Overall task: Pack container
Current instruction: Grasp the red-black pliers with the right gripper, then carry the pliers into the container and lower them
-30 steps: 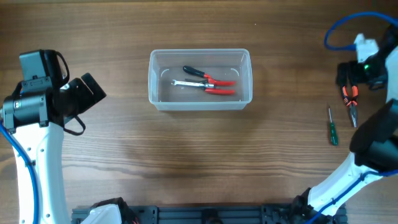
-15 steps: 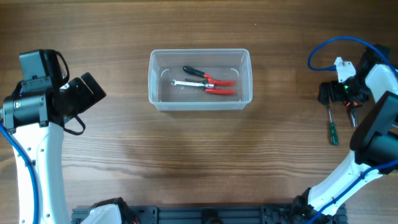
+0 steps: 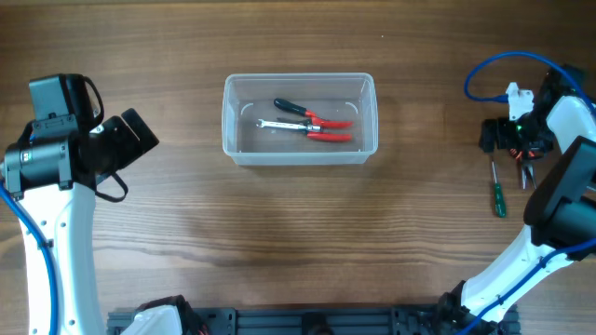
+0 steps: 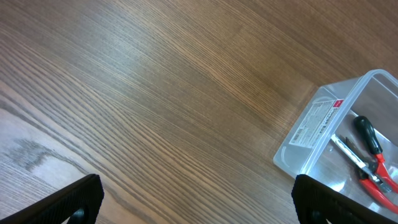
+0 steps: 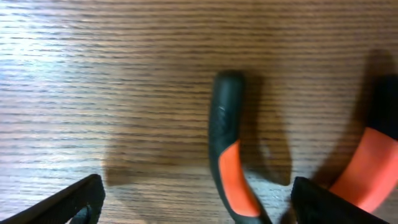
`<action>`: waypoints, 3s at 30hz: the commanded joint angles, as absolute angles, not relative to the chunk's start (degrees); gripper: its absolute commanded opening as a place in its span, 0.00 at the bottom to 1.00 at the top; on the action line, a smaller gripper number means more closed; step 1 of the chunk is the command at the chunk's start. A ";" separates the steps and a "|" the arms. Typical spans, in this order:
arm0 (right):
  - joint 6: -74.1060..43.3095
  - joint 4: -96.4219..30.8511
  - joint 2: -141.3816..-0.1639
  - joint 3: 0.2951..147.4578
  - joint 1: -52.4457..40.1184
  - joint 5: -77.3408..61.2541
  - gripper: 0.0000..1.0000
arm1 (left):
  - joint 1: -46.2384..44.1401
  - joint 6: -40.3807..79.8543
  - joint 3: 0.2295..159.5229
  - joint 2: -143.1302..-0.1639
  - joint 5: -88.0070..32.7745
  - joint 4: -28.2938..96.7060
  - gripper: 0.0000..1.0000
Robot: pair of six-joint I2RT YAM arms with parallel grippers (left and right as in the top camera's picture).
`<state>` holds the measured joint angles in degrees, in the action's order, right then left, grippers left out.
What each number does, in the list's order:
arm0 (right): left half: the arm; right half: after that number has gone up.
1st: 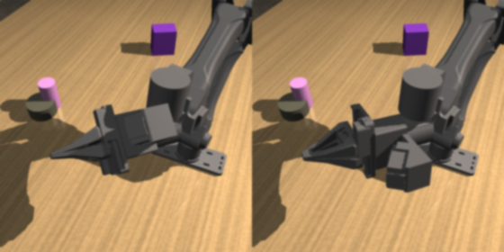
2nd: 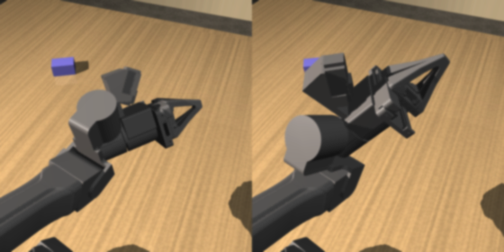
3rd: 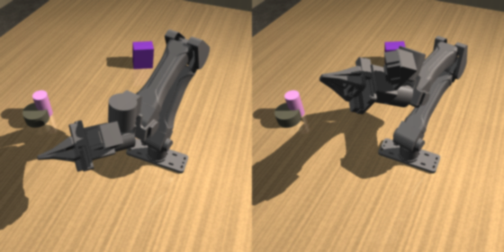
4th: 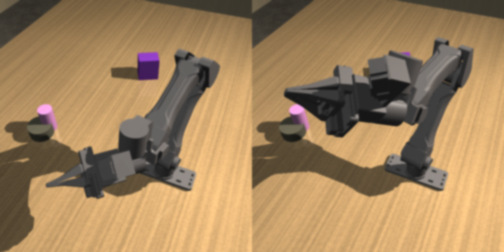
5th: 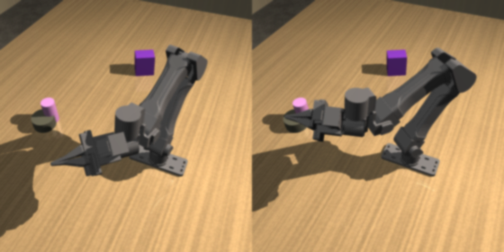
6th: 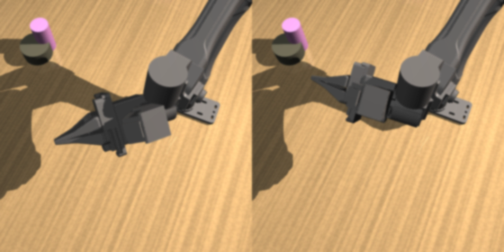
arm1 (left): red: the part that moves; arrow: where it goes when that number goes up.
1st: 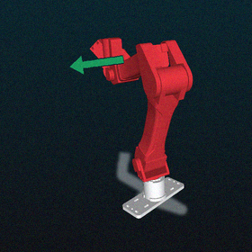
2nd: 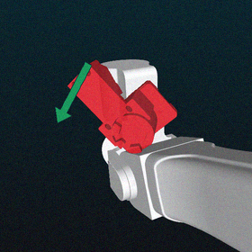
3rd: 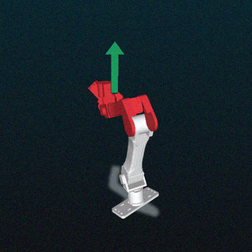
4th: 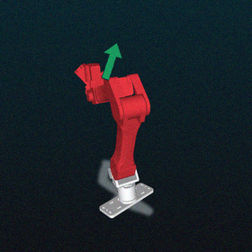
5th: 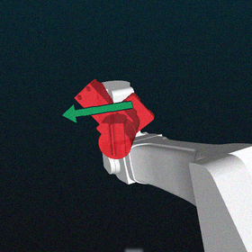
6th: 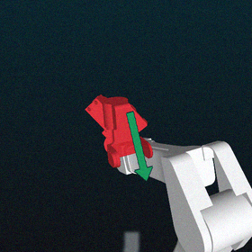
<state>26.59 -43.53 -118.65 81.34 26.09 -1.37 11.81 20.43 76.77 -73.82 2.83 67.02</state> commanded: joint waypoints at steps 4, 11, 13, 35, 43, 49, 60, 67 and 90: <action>25.52 -44.53 -119.66 80.93 26.13 0.01 0.62 | 12.12 19.73 76.88 -73.82 1.93 67.09 1.00; 25.50 -45.01 -119.70 80.88 26.13 0.01 0.28 | 12.12 19.73 76.88 -73.82 1.93 67.09 1.00; 25.50 -45.01 -119.70 80.88 26.13 0.01 0.21 | 12.12 19.73 76.88 -73.82 1.93 67.09 1.00; 25.71 -48.69 -111.57 96.51 20.82 -3.88 0.04 | 12.12 19.70 76.88 -73.82 1.93 67.33 1.00; 45.30 -59.02 -102.19 108.53 -7.81 -4.29 0.04 | 12.12 19.73 76.88 -73.82 1.93 69.97 1.00; 58.54 -59.11 -106.21 108.31 -26.11 -10.39 0.04 | 12.12 19.77 76.88 -73.82 1.91 70.08 1.00; 64.53 -64.40 -122.67 108.27 -28.12 -25.74 0.04 | 12.12 19.75 76.88 -73.82 1.93 70.06 1.00; 64.51 -62.83 -125.23 108.09 -28.05 -25.04 0.04 | 12.12 19.94 76.88 -73.82 1.93 69.60 1.00; 10.22 -76.07 -87.68 111.85 3.51 -5.56 1.00 | 12.12 19.68 76.88 -73.82 1.93 70.02 1.00</action>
